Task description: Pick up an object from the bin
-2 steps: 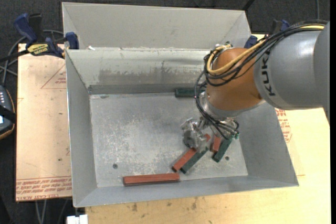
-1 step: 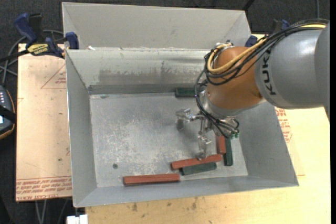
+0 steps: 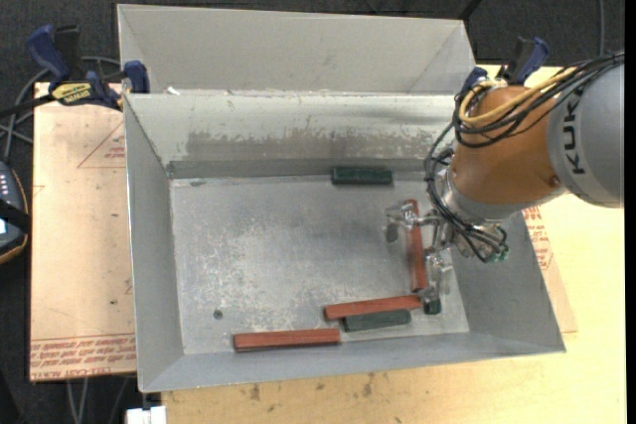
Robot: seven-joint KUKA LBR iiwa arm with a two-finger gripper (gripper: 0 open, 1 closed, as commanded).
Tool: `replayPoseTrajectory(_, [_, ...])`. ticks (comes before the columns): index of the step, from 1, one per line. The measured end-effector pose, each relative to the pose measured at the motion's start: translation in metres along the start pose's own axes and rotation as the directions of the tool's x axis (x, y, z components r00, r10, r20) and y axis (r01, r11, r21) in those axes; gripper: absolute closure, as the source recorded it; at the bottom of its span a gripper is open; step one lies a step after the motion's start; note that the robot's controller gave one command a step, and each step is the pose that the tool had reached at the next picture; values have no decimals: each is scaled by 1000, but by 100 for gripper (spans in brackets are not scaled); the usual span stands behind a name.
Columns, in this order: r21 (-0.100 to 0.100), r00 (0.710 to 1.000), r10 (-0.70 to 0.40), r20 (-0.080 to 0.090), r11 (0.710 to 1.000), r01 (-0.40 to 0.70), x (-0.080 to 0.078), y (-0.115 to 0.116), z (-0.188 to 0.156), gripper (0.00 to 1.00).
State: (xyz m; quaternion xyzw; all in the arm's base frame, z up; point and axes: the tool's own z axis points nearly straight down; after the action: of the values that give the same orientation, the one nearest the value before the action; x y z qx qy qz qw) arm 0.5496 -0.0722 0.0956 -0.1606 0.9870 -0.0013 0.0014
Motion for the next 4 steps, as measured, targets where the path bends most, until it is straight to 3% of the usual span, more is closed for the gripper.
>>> replayPoseTrajectory(1, [0,984,-181,3,984,181,70,-31,25,0])
replayPoseTrajectory(2, [-5,966,-260,7,966,260,29,66,25,0])
replayPoseTrajectory(3, [-4,968,-251,1,968,251,32,61,25,100])
replayPoseTrajectory(4, [-1,915,-403,7,915,403,-43,72,7,100])
